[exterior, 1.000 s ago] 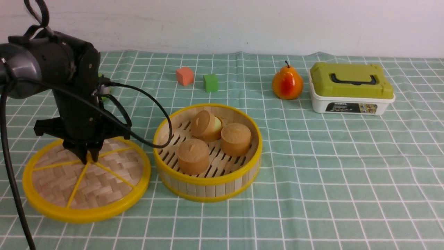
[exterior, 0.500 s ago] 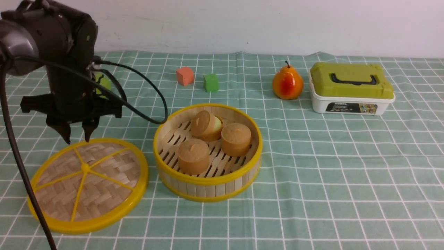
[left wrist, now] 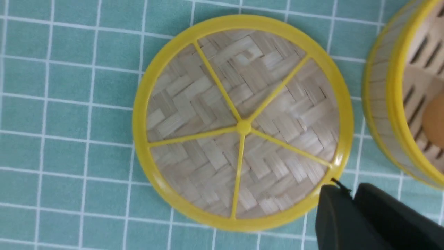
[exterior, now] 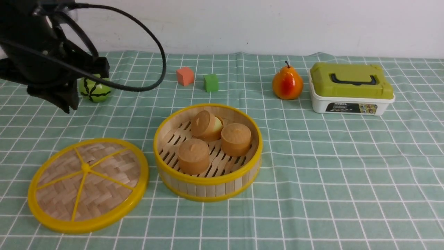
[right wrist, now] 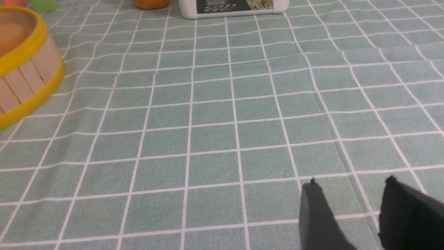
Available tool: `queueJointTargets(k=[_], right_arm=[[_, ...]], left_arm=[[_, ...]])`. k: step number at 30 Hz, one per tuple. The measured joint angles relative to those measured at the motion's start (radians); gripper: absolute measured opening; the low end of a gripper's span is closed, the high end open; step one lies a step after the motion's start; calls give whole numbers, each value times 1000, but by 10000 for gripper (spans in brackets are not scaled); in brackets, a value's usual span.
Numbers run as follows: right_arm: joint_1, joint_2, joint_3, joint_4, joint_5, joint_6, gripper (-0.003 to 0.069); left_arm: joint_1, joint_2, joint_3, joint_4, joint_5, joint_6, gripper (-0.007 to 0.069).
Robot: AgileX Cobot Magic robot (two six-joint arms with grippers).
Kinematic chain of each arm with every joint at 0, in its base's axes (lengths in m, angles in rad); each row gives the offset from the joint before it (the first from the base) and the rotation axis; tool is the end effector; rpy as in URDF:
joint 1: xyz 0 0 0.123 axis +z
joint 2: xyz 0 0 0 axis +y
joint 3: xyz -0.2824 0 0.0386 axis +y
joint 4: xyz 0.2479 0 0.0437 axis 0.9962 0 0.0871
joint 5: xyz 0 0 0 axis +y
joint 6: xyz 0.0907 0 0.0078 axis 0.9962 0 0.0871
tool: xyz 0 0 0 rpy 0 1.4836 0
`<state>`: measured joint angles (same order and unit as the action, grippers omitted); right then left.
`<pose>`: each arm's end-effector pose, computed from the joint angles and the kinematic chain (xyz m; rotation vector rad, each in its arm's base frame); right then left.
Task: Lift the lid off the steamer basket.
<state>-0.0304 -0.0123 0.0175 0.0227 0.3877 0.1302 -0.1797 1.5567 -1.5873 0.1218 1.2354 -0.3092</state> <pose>0.0520 -0.0008 0.1730 0.1644 1.8702 0.0911 0.3174 -0.0470 0.3759 -0.1548 2.6684 0.0122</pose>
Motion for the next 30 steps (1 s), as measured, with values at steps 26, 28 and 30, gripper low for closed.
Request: queueJointTargets(k=[26,28,30], right_arm=[[0,0,0,0,0,0,241],[0,0,0,0,0,0,241],[0,0,0,0,0,0,241]], left_arm=[[0,-1494,1196,-220,-807,80,-13],[0,-1560,1216,-225,-813,80,-13],[0,-1568,1222,-225,-815,80,-13]])
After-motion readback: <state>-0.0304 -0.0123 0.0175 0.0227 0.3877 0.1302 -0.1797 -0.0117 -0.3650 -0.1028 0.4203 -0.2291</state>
